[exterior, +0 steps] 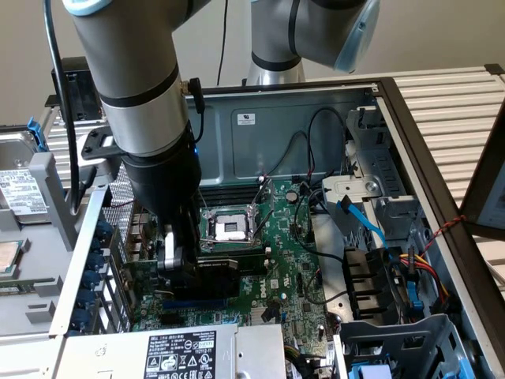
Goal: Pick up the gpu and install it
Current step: 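Insert the gpu into the slot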
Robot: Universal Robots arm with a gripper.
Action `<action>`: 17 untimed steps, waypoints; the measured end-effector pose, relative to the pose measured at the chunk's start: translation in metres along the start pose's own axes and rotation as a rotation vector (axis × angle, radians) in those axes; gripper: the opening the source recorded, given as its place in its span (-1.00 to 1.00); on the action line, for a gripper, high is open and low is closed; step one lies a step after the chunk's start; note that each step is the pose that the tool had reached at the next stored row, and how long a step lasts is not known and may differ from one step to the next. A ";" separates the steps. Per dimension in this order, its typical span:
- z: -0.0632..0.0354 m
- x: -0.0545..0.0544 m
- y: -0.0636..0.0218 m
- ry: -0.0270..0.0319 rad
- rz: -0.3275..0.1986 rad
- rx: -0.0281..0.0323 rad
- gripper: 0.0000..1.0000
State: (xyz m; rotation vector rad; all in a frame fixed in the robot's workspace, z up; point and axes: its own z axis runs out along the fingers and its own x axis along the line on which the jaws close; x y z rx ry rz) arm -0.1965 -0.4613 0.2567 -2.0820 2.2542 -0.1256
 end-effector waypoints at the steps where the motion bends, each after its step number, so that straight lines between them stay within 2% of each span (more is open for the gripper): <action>1: 0.0000 0.000 0.0000 0.0000 0.000 0.0000 -0.46; 17: -0.0013 -0.001 -0.0001 -0.0003 0.000 0.0000 -0.46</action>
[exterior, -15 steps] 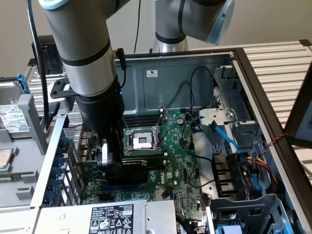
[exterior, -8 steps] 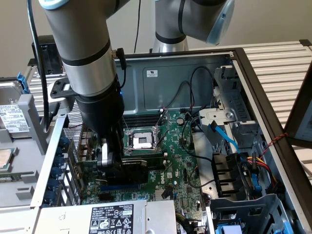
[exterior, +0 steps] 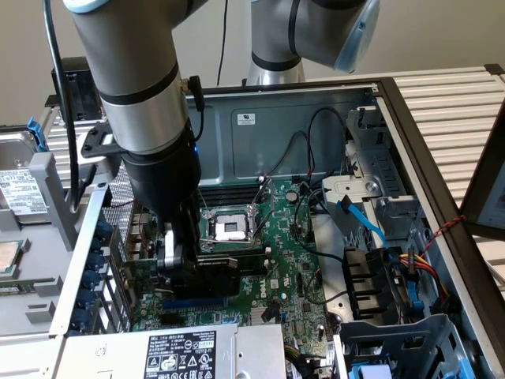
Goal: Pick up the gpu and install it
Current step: 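Insert the gpu into the slot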
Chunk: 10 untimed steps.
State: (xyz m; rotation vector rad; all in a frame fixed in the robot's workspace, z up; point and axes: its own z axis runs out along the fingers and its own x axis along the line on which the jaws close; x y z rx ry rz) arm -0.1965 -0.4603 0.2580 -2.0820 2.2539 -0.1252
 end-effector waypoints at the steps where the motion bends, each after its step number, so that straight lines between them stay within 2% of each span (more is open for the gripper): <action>1: 0.0000 0.000 0.0000 0.0000 0.000 0.0000 -0.46; 10: 0.0013 -0.001 0.0003 -0.0002 -0.001 0.0001 -0.46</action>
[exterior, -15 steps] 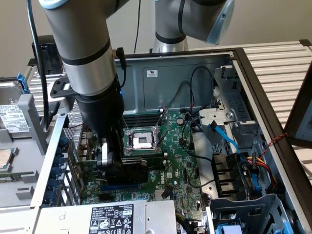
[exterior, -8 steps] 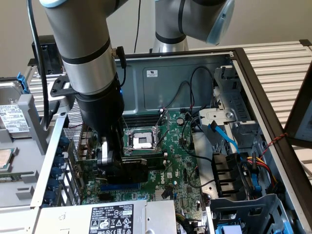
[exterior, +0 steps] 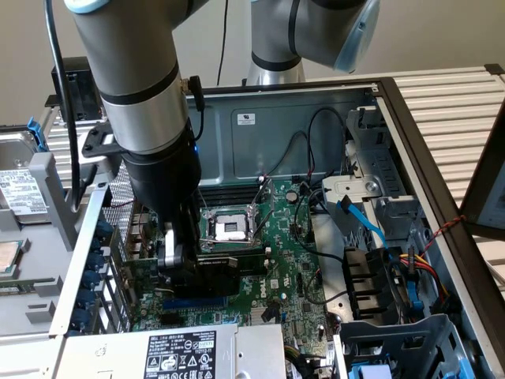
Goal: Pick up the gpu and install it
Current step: 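Insert the gpu into the slot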
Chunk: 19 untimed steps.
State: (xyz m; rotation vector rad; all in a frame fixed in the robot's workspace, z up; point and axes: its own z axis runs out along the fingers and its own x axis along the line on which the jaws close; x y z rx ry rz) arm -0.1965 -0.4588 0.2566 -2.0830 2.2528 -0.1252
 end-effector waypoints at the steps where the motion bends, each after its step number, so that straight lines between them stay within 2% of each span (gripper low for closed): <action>1: 0.0000 0.000 0.0000 0.0000 0.000 -0.0001 -0.46; 19: 0.0019 0.000 0.0006 -0.0004 -0.006 -0.0002 -0.46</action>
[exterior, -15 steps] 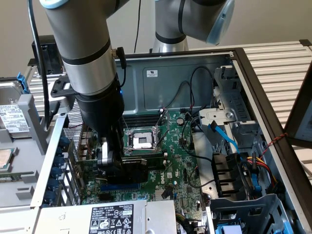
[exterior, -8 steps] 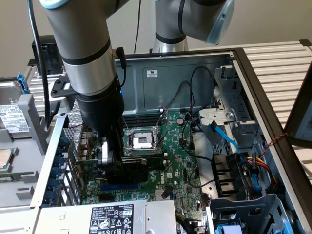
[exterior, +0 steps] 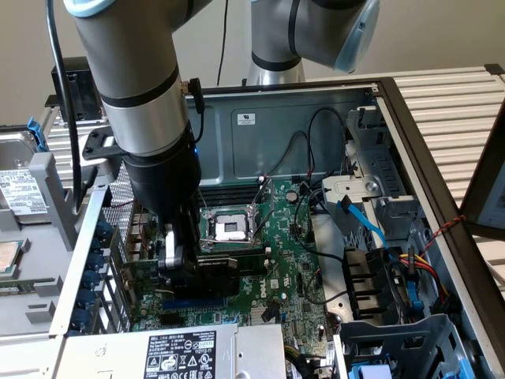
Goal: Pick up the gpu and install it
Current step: 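Insert the gpu into the slot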
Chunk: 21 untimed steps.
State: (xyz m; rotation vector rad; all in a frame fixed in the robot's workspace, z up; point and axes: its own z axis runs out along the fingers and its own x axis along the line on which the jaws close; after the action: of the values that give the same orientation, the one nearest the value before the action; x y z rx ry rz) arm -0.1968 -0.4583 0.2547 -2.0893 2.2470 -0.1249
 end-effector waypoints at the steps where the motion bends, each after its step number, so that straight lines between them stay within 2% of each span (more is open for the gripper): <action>1: 0.0004 0.000 0.0002 -0.0003 -0.001 0.0002 -0.46; 21: 0.0005 0.000 0.0002 -0.0028 -0.024 0.0002 -0.46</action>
State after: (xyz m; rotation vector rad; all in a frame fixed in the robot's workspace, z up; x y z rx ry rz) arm -0.1969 -0.4582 0.2542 -2.1156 2.2207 -0.1235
